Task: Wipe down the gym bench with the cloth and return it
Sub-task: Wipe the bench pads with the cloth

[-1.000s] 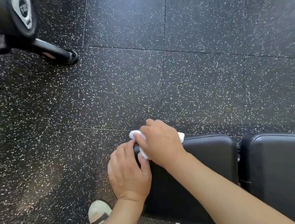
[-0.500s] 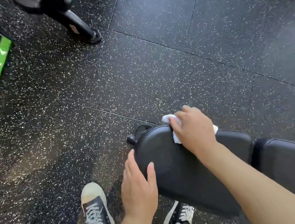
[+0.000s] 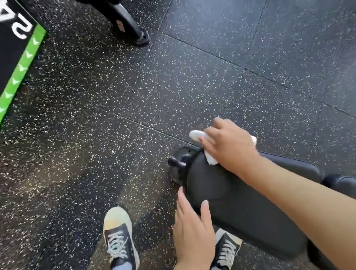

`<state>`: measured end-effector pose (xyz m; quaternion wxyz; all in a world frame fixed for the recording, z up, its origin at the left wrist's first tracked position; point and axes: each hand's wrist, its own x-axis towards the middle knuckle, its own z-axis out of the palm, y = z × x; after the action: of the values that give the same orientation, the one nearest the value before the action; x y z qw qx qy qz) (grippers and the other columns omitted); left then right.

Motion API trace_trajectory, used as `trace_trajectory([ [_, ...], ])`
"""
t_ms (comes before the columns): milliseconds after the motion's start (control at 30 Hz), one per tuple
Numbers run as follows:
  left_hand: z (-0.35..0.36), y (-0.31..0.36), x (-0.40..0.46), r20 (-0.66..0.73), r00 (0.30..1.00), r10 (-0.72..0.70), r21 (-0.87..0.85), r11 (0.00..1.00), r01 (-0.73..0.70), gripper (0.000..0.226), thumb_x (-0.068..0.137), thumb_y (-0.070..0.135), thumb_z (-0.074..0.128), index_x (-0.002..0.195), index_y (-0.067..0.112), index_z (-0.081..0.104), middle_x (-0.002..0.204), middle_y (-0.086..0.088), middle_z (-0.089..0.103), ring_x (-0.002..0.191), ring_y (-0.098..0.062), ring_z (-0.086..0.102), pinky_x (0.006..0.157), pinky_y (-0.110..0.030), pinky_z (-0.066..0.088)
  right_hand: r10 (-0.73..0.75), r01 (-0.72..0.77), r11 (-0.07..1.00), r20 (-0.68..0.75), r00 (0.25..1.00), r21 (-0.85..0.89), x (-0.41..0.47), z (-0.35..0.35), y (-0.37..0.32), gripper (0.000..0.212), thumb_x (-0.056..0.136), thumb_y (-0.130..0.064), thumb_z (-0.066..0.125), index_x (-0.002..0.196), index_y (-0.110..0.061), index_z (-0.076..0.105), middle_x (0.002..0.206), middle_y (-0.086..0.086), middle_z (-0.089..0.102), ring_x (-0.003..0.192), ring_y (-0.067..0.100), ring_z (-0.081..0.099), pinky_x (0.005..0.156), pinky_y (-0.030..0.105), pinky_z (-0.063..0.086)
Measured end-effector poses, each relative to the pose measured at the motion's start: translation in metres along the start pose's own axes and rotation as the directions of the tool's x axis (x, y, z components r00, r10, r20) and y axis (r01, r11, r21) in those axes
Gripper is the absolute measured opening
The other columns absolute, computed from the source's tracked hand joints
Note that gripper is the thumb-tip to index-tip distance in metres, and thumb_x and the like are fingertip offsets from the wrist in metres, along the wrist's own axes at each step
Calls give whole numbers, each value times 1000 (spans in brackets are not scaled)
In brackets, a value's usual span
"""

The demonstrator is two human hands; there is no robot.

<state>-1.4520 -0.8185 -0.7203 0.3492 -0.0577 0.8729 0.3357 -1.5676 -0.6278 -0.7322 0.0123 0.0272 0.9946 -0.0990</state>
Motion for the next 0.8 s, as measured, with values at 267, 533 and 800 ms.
trace_trajectory([
  [267,-7,-5,5,81,997,15,0,1000,-15,95,91,77,12,167,20,-1,174,3,14,158,-13,20,123,-25,23,-259,259,966,-56,964,-13,-33,9,-46,27,104,-29,55,85,-11,62,86,7,51,75,26,41,61,40,41],
  [533,-21,-5,22,36,974,224,130,965,-227,77,101,62,23,167,24,8,171,5,23,156,-10,22,126,-28,21,-98,99,995,-203,974,-3,-85,-6,39,29,106,-27,59,124,-8,71,91,12,57,74,31,47,67,47,50],
  [800,-16,46,59,106,821,561,583,634,-508,62,105,44,38,161,17,35,165,-16,31,150,-39,34,118,-62,37,322,-308,946,-190,927,101,-205,-27,116,38,100,-23,63,135,-9,66,101,7,54,84,34,54,78,47,51],
])
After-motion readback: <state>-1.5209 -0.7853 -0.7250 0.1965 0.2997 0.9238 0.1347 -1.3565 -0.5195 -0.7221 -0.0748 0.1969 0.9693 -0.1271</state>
